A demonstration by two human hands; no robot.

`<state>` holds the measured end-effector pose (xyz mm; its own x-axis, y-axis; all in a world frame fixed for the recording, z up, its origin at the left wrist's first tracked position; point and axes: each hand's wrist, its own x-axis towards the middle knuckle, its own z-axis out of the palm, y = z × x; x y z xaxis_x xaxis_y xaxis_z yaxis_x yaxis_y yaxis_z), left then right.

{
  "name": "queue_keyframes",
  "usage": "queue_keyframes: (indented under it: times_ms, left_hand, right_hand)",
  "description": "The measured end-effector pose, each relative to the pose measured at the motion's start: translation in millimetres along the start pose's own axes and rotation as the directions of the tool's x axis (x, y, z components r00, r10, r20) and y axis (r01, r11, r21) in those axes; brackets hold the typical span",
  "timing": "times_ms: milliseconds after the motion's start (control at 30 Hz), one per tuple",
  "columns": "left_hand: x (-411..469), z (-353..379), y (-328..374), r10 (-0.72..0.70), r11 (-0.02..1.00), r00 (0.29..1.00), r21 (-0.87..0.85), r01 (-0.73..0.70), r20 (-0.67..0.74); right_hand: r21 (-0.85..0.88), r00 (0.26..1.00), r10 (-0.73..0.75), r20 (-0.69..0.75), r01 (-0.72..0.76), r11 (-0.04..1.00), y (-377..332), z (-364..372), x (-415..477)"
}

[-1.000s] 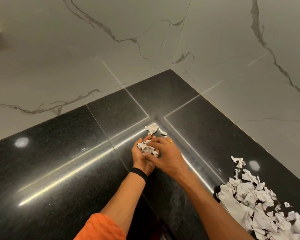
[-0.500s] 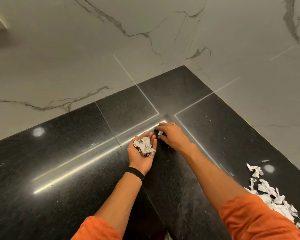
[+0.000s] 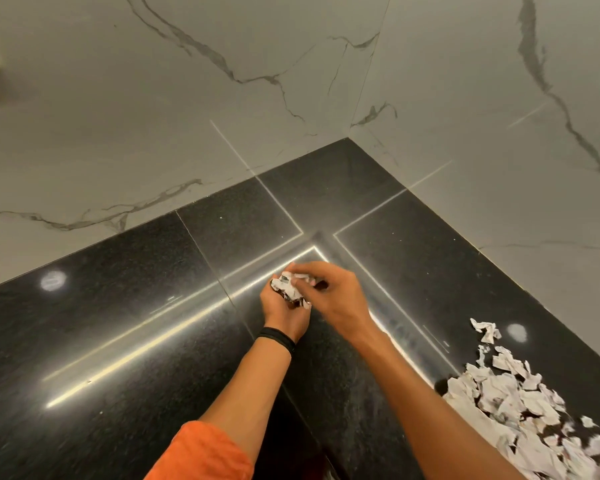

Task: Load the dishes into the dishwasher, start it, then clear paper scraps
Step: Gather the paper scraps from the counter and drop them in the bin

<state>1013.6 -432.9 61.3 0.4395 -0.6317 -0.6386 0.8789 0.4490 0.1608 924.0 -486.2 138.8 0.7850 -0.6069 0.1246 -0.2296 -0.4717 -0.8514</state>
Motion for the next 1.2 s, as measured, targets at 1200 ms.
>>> queue_keyframes:
  times_ms: [1200]
  left_hand:
    - [-7.5, 6.3, -13.9, -0.056, 0.992, 0.998, -0.117, 0.057, 0.012]
  right_hand:
    - [-0.03, 0.958, 0.223, -0.183, -0.232, 0.972, 60.3, -16.0, 7.5]
